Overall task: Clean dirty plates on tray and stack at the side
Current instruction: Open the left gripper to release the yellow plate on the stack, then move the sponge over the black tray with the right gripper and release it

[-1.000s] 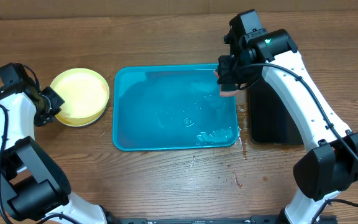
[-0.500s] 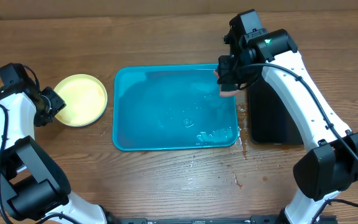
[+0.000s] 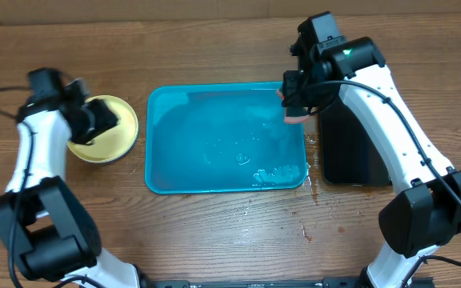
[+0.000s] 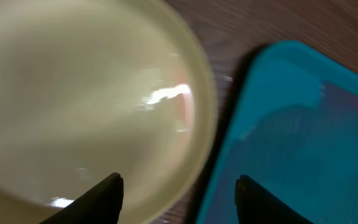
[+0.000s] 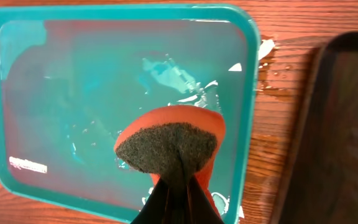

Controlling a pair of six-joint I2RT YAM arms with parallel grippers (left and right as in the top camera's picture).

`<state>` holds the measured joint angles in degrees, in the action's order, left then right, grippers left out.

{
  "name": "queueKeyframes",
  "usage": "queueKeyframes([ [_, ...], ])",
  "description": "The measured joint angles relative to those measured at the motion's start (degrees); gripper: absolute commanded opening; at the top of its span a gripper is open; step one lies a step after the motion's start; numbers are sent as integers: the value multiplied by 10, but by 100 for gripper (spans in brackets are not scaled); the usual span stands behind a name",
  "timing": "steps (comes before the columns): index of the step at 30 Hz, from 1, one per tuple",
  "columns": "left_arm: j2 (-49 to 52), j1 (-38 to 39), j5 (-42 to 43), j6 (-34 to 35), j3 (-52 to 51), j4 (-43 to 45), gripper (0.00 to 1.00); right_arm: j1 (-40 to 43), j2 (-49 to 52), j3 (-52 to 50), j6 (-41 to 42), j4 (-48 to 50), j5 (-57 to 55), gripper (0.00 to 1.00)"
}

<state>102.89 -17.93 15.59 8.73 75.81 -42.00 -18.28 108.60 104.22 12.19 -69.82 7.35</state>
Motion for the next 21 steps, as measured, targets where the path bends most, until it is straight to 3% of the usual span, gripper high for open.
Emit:
queueKeyframes([
  [9,-10,178,11,-15,0,11,83,98,0,-2,-1,-42,-47,4],
  [21,-10,249,7,-14,0,25,90,177,0,-165,-82,91,-104,4],
])
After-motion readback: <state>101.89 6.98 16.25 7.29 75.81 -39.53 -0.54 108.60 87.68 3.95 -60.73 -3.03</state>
